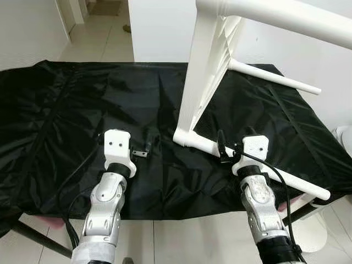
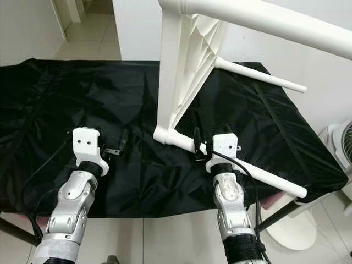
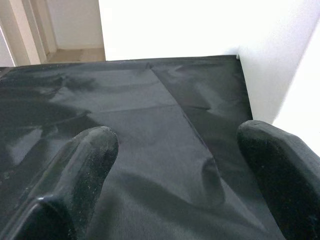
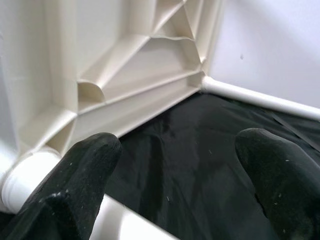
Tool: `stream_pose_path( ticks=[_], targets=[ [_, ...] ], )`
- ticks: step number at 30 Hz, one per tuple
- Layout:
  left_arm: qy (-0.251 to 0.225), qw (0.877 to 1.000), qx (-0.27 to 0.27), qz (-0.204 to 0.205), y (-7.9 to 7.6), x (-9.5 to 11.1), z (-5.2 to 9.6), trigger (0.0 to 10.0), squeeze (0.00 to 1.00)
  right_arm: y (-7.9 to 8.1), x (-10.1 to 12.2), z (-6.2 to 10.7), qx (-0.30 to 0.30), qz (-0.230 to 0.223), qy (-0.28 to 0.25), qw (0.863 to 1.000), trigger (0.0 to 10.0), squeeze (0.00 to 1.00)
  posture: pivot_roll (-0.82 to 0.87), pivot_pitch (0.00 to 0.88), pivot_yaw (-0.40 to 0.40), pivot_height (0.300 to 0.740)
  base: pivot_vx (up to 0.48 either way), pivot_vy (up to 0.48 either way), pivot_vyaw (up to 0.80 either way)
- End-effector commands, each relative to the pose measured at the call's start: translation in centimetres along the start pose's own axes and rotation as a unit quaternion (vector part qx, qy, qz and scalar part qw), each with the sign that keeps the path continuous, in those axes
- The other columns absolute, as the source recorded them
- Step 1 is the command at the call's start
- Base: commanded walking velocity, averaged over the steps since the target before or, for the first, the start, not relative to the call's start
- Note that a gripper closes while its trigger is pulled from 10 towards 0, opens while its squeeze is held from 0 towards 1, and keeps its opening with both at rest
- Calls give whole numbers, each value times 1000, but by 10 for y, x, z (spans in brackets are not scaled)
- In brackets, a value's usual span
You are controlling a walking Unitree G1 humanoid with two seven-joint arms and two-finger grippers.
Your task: Building children table
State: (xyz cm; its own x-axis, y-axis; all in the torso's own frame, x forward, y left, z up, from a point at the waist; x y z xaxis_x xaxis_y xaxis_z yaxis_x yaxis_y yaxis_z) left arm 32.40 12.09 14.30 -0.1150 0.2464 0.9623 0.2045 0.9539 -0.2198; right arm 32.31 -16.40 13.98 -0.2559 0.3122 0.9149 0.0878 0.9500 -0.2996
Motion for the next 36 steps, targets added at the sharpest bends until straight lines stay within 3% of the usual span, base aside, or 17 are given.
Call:
stream_pose_path(
  ticks=[1,8,17,30,36],
  targets=[
    [7,1000,-29,1,-6,-1,2,10000,0,-10,-4,9,-34,6,14,999,10000,0,82,7,-27,740,0,0,0],
    [10,999,-37,-1,-6,-1,5,10000,0,-24,-9,16,-85,19,32,996,10000,0,75,8,-23,740,153,0,0],
    [11,999,-41,1,-9,-1,5,10000,0,-31,-10,18,-97,21,38,994,10000,0,71,12,-21,740,280,0,0],
    [13,999,-38,6,-10,-2,8,10000,0,-28,-8,20,-90,29,40,995,10000,0,74,6,-33,740,284,0,0],
    [15,999,-27,12,-9,-5,10,10000,0,-26,-7,19,-82,30,37,995,10000,0,75,0,-35,740,0,0,0]
  ],
)
Point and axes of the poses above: a point about 5 cm out from each wrist's last joint towards the gripper, its own z axis pointing back from the gripper into the wrist, its own x axis along the axis of the wrist's last joint, y = z × x, the point moved 4 cm from there along -z, pointing out of the wrist towards the gripper, and after that the axes turned 13 degrees about z, right-handed, at the moved point
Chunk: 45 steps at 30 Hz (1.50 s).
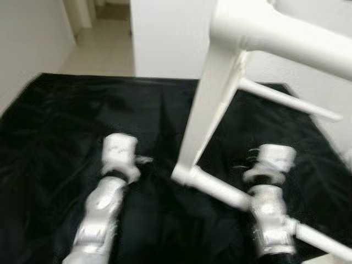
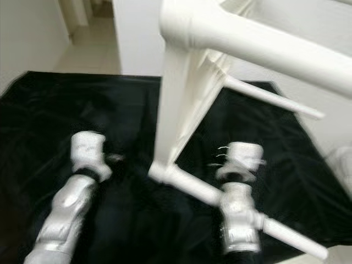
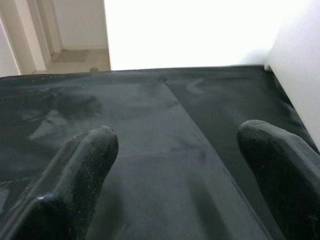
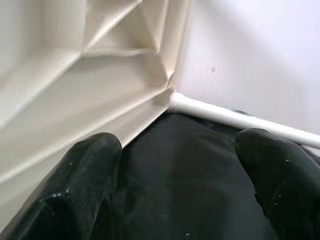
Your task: Building children table
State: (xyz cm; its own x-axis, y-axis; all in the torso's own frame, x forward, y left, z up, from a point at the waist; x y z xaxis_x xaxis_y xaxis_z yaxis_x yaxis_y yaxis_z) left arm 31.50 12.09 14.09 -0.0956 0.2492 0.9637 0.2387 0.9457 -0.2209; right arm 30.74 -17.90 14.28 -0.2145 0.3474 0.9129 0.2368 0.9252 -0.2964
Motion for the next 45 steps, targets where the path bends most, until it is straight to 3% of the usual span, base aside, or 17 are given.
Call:
stream_pose_path(
  ticks=[1,9,13,16,23,25,34,45],
  targets=[
    [5,1000,-10,9,-8,-4,0,10000,0,-9,-10,3,-9,11,19,1000,10000,0,75,0,-35,740,0,0,0],
    [21,999,-26,-7,-13,-7,5,10000,0,-8,-9,3,-5,11,20,1000,10000,0,71,0,-33,740,0,0,0],
    [40,995,-85,-12,-23,-12,17,10000,0,-9,-10,4,-4,14,21,1000,10000,0,70,0,-34,740,0,0,0],
    [80,979,-181,-40,-36,-22,41,10000,0,-11,-11,3,-3,18,22,1000,10000,0,74,0,-35,740,0,0,0],
    [92,969,-222,-53,-44,-24,49,10000,0,-10,-11,4,0,19,22,1000,10000,0,78,0,-36,740,0,0,0],
    [97,958,-265,-56,-60,-23,53,10000,0,-10,-12,4,2,20,22,1000,10000,0,79,3,-41,740,0,0,0],
    [102,954,-275,-65,-75,-21,39,10000,0,-11,-11,2,7,24,21,999,10000,0,73,10,-39,740,0,0,0],
    [126,962,-235,-55,-82,-22,17,10000,0,-11,-10,0,2,25,20,999,10000,0,68,17,-34,740,0,0,0]
  ],
)
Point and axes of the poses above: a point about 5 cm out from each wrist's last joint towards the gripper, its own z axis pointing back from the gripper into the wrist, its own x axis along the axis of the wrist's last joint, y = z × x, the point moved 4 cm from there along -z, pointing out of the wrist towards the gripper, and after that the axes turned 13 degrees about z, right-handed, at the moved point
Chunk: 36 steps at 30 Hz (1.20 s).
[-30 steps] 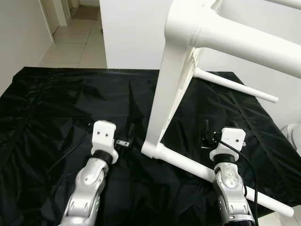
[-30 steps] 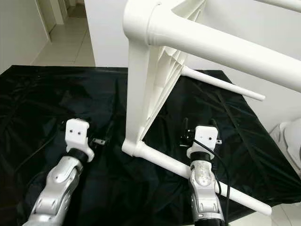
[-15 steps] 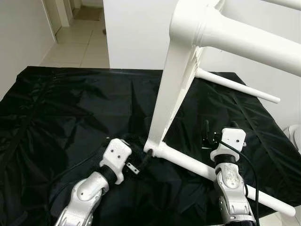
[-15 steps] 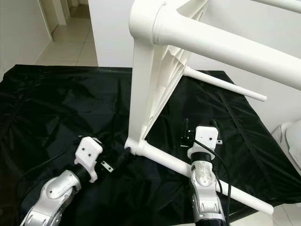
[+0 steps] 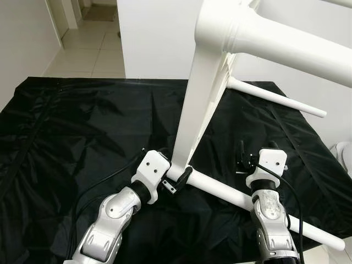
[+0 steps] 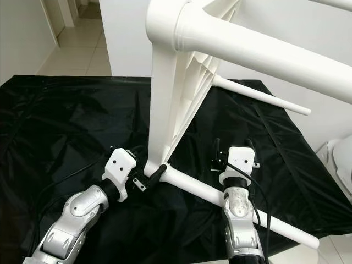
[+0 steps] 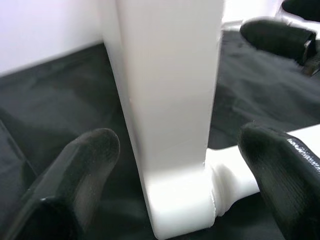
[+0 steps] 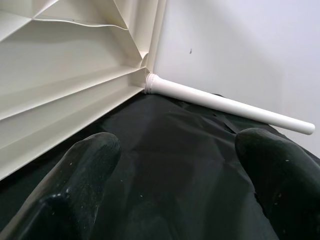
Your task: Building children table
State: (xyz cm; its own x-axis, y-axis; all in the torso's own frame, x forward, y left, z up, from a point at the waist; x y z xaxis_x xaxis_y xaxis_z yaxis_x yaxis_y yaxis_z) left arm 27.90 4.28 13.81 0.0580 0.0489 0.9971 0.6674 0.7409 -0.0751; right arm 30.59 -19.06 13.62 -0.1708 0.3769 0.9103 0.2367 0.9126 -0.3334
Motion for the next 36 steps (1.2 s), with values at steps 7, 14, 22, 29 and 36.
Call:
stream_pose_path(
  ticks=[7,14,22,29,36],
  targets=[
    [13,1000,7,22,-4,1,-8,10000,0,-2,0,-2,-2,6,2,1000,10000,0,69,18,-34,740,0,0,0],
    [31,996,65,50,5,11,-28,10000,0,-1,1,-3,-3,6,3,1000,10000,0,68,24,-27,740,0,0,0],
    [40,992,98,63,8,14,-43,10000,0,0,2,-3,-5,3,5,1000,10000,0,67,30,-27,740,0,0,0],
    [44,985,149,71,13,26,-60,10000,0,2,3,-4,-8,2,6,1000,10000,0,64,36,-28,740,0,0,0],
    [42,973,210,87,24,35,-67,10000,0,2,4,-6,-10,0,6,1000,10000,0,61,36,-23,740,0,0,0]
  ],
)
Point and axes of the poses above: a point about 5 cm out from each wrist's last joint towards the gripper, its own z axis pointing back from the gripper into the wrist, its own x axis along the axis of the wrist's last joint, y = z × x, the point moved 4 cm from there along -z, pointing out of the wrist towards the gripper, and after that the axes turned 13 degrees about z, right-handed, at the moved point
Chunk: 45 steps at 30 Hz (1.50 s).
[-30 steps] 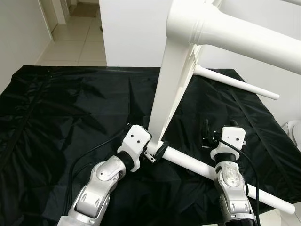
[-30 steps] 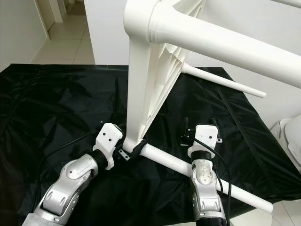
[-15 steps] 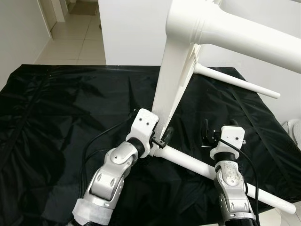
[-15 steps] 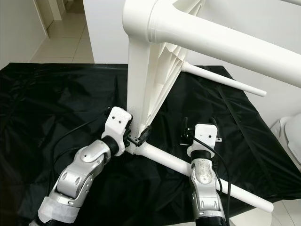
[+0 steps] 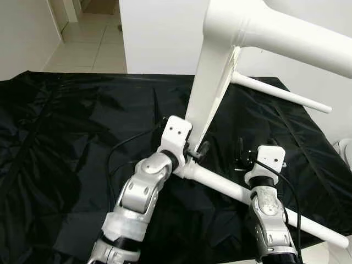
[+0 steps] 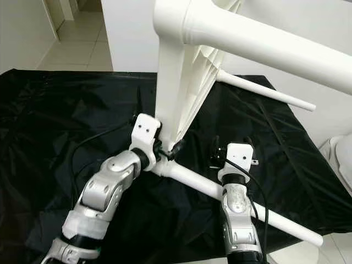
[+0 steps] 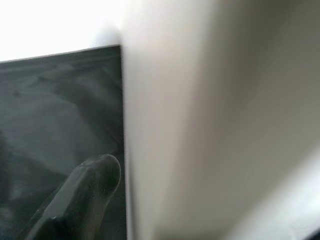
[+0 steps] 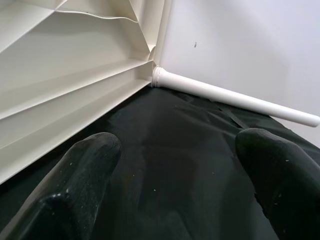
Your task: Building children table
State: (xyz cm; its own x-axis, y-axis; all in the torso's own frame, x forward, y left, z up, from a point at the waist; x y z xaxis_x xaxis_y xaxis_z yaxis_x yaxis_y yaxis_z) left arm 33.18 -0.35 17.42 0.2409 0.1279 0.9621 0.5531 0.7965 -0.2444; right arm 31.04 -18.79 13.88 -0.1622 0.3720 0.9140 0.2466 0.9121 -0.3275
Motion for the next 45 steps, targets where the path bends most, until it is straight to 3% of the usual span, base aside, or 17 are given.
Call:
stream_pose_path(
  ticks=[1,7,8,9,10,11,13,14,15,39,40,42,43,45],
  targets=[
    [-18,988,153,7,26,3,0,10000,0,-1,1,-1,-5,2,1,1000,10000,0,61,36,-23,740,0,0,0],
    [-16,981,192,34,37,4,3,10000,0,0,2,-1,-9,0,2,1000,10000,0,56,34,-17,740,0,0,0],
    [-18,980,195,39,38,4,4,7098,0,0,2,-1,-10,0,2,1000,10000,0,54,33,-16,740,0,0,0],
    [-18,980,195,39,38,4,4,7098,0,0,2,-1,-10,0,2,1000,10000,0,54,33,-16,740,0,0,0],
    [-19,978,201,42,40,4,5,3725,0,0,2,-1,-11,-1,2,1000,10000,0,53,33,-15,740,0,0,0],
    [-19,978,201,42,40,4,5,3725,0,0,2,-1,-11,-1,2,1000,10000,0,53,33,-15,740,0,0,0],
    [-20,975,213,52,45,5,5,1647,0,-1,2,-2,-13,-1,2,1000,10000,0,51,30,-15,740,0,0,0],
    [-20,975,213,52,45,5,5,1647,0,-1,2,-2,-13,-1,2,1000,10000,0,51,30,-15,740,0,0,0],
    [-23,974,220,54,47,6,6,0,0,-1,3,-2,-14,-1,2,1000,10000,0,48,28,-14,740,0,0,0],
    [-59,960,269,52,70,18,21,0,0,-4,5,-3,-13,6,-4,1000,10000,0,51,36,-31,740,0,0,0],
    [-64,960,265,56,70,19,21,7373,0,-3,5,-3,-11,7,-4,1000,10000,0,53,38,-34,740,0,0,0],
    [-64,960,265,56,70,19,21,7373,0,-3,5,-3,-11,7,-4,1000,10000,0,53,38,-34,740,0,0,0],
    [-67,963,256,53,69,19,21,10000,0,-3,5,-3,-10,7,-4,1000,10000,0,54,41,-34,740,0,0,0],
    [-74,967,240,41,64,22,19,10000,0,-3,5,-3,-9,8,-3,1000,10000,0,56,45,-36,740,0,0,0]
  ],
)
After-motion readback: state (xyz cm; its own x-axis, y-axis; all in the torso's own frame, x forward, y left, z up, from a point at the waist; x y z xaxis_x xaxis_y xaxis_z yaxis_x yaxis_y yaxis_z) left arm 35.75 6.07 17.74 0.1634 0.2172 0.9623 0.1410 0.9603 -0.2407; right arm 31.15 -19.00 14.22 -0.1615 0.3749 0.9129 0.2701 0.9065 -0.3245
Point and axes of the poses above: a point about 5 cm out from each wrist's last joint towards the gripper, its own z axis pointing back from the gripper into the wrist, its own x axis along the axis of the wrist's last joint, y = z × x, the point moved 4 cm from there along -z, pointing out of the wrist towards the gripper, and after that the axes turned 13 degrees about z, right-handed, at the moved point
